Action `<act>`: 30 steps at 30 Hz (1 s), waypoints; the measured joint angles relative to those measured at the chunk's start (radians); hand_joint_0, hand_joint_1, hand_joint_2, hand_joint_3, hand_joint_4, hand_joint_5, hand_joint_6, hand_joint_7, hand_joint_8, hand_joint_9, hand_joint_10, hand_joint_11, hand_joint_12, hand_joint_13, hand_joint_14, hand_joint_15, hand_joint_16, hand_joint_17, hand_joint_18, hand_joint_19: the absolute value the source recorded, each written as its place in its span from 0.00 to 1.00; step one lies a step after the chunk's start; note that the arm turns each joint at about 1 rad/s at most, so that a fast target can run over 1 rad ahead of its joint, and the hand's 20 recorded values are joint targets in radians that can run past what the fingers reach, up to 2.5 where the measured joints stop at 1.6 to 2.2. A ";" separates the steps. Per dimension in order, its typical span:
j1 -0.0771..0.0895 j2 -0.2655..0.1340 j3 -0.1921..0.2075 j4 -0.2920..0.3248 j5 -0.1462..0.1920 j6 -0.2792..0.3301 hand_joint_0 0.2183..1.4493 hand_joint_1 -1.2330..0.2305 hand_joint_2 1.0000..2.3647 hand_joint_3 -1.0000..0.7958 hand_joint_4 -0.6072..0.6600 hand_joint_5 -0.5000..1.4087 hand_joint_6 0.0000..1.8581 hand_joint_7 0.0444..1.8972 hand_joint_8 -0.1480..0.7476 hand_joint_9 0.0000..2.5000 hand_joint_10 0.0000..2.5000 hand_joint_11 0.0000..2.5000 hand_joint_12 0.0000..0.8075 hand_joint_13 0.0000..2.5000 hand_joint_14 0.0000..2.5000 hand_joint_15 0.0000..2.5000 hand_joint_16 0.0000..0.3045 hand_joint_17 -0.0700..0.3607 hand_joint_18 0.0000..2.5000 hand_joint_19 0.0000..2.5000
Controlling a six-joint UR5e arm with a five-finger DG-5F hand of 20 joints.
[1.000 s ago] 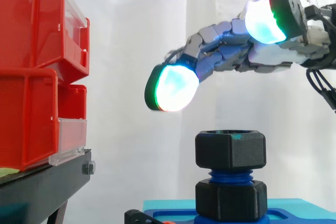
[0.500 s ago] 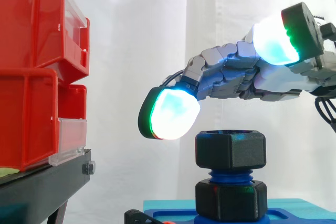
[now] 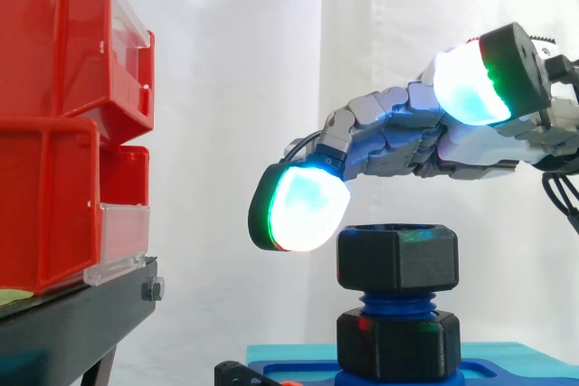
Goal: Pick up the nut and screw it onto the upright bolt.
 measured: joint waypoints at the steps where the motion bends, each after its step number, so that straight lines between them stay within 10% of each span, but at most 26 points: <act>1: -0.001 0.000 0.000 -0.001 -0.001 0.000 0.22 0.78 0.00 0.28 0.70 0.19 0.27 0.39 0.45 0.16 0.00 0.00 0.36 0.02 0.00 0.00 0.12 0.35 0.00 0.00; 19: -0.030 0.001 0.000 -0.017 -0.030 -0.008 0.24 0.70 0.00 0.28 0.74 0.24 0.27 0.56 0.48 0.26 0.00 0.00 0.33 0.09 0.00 0.00 0.09 0.31 0.00 0.00; 25: -0.049 0.001 0.001 -0.021 -0.051 -0.015 0.24 0.69 0.00 0.28 0.65 0.27 0.27 0.72 0.48 0.32 0.00 0.00 0.30 0.12 0.00 0.00 0.08 0.29 0.00 0.00; 30: -0.071 0.001 0.017 -0.046 -0.077 -0.026 0.25 0.68 0.00 0.28 0.59 0.28 0.31 0.67 0.47 0.36 0.00 0.00 0.27 0.15 0.00 0.00 0.07 0.27 0.01 0.00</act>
